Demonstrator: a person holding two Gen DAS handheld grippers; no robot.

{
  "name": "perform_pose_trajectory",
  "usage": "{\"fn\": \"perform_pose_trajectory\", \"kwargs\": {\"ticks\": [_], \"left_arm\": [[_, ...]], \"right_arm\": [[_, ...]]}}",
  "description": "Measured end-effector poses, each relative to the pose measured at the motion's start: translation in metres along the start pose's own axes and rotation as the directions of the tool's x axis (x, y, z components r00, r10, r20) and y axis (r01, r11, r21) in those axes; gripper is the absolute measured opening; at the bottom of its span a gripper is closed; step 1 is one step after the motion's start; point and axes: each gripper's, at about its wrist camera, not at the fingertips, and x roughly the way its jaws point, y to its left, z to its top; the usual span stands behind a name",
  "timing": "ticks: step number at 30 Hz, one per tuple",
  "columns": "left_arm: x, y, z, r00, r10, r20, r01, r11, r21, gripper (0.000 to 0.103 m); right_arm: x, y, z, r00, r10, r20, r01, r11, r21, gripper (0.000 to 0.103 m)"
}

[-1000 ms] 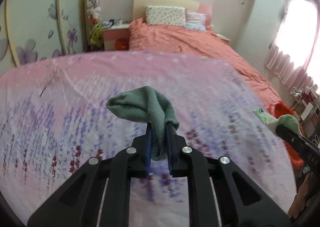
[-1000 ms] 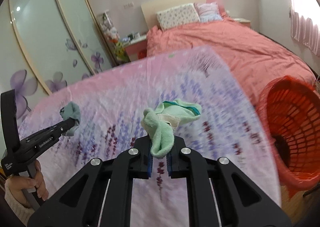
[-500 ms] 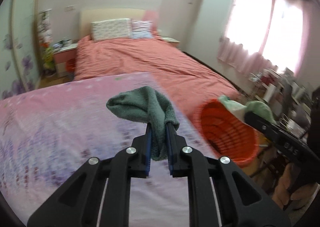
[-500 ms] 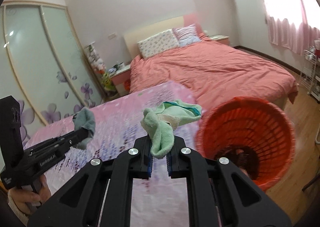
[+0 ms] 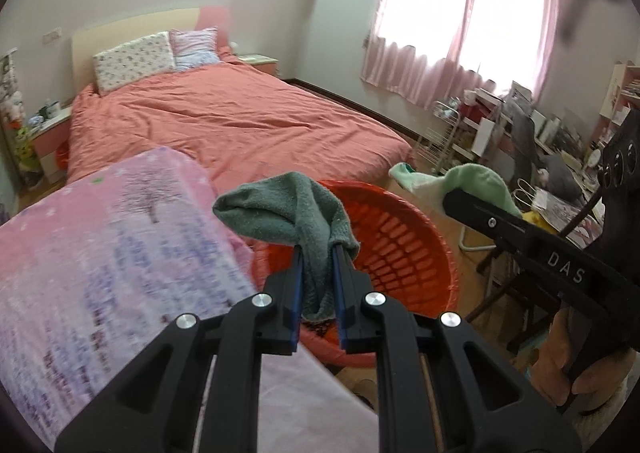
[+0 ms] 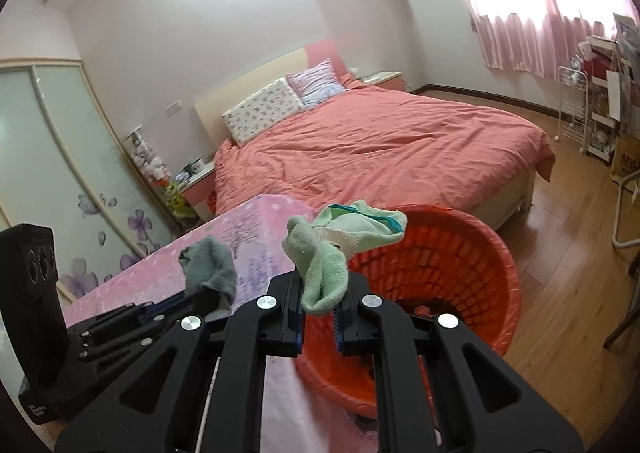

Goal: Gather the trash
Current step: 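Carry both socks over the orange basket and open both tools to drop them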

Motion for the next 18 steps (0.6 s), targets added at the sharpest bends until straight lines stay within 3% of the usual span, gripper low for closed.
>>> {"fn": "perform_pose_trajectory", "kwargs": {"ticks": [2, 4, 6, 8, 10, 18], "left_arm": [[0.013, -0.008, 0.002, 1.000, -0.014, -0.011, 0.014, 1.000, 0.013, 0.018], [0.027, -0.012, 0.002, 1.000, -0.019, -0.023, 0.020, 0.999, 0.026, 0.027], [0.041, -0.013, 0.000, 0.999, 0.000, -0.039, 0.001, 0.999, 0.032, 0.041], [0.049, -0.013, -0.001, 0.999, 0.011, -0.048, -0.010, 0.999, 0.034, 0.047], [0.055, -0.009, -0.005, 0.998, 0.028, -0.057, -0.027, 0.999, 0.025, 0.050], [0.029, 0.011, -0.012, 0.994, 0.107, -0.029, -0.107, 0.994, -0.010, 0.067]], "right_arm": [[0.004, -0.011, 0.002, 1.000, 0.011, -0.005, -0.011, 1.000, 0.022, 0.011], [0.011, -0.020, 0.004, 1.000, 0.009, -0.018, -0.008, 0.999, 0.043, 0.014], [0.021, -0.035, 0.004, 0.999, -0.006, -0.037, 0.008, 0.997, 0.080, 0.030], [0.027, -0.045, 0.002, 0.999, -0.007, -0.053, 0.013, 0.993, 0.114, 0.041], [0.029, -0.048, -0.002, 0.998, -0.017, -0.062, 0.025, 0.992, 0.125, 0.045], [0.000, -0.031, -0.015, 0.994, -0.109, -0.011, 0.109, 0.994, 0.023, 0.067]]}}
